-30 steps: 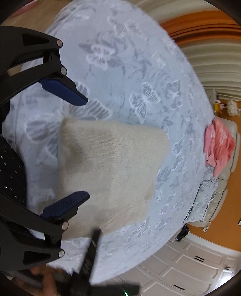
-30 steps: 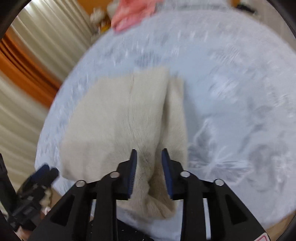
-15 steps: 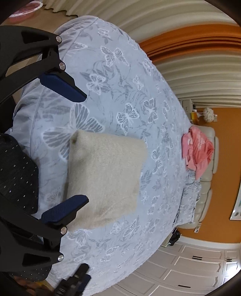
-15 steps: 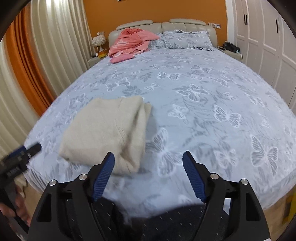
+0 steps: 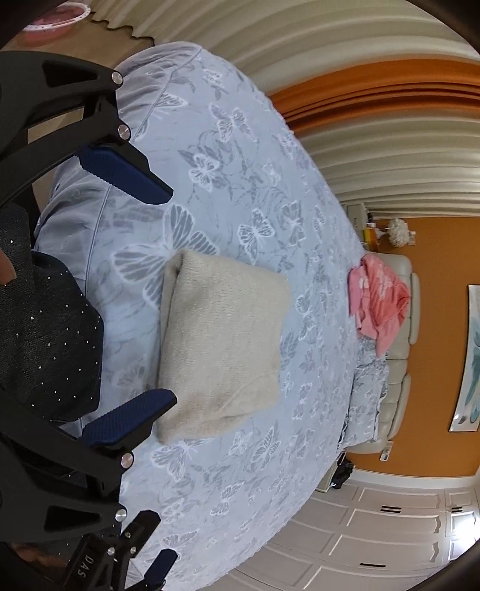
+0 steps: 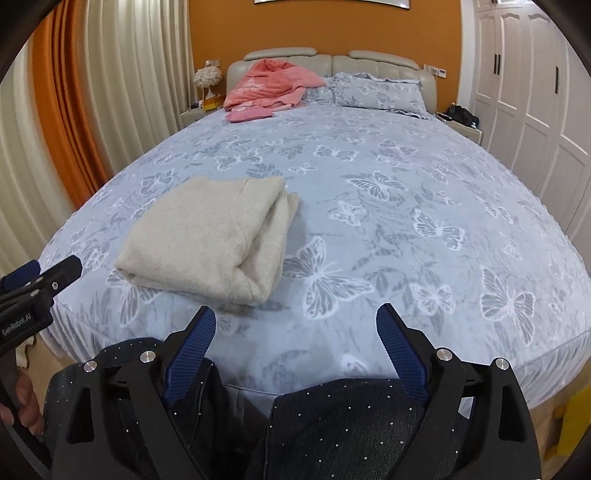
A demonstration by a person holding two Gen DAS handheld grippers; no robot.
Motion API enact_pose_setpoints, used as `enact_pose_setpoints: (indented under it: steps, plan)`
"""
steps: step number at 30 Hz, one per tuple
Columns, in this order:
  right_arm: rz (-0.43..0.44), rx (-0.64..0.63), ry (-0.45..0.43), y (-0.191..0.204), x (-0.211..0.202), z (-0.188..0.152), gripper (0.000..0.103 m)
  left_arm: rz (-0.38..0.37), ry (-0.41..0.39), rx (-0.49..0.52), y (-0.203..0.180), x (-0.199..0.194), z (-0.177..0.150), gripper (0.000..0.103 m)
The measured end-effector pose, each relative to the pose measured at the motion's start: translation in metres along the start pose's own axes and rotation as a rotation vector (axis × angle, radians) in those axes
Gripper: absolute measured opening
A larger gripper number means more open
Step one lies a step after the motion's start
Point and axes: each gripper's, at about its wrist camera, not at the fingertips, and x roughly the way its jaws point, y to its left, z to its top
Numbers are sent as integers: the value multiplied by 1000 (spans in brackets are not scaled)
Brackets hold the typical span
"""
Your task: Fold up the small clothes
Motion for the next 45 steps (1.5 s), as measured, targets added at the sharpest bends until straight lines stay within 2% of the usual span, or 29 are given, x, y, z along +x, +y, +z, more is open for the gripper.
enact_pose_setpoints:
  steps: [6, 10, 12, 20, 45]
  plan:
    - [-7, 81, 27, -16, 6, -4, 86, -7, 26, -6, 0, 7, -3, 98]
    - [-18, 105, 49, -21, 12, -6, 86, 18, 64, -30, 5, 16, -5, 98]
    - [-62, 94, 64, -18, 14, -6, 86, 20, 68, -30, 5, 17, -5, 98]
    - [-80, 15, 41, -4, 10, -6, 86, 37, 42, -3, 0, 11, -5, 98]
    - [-76, 40, 37, -7, 8, -7, 86, 59, 11, 4, 1, 5, -3, 97]
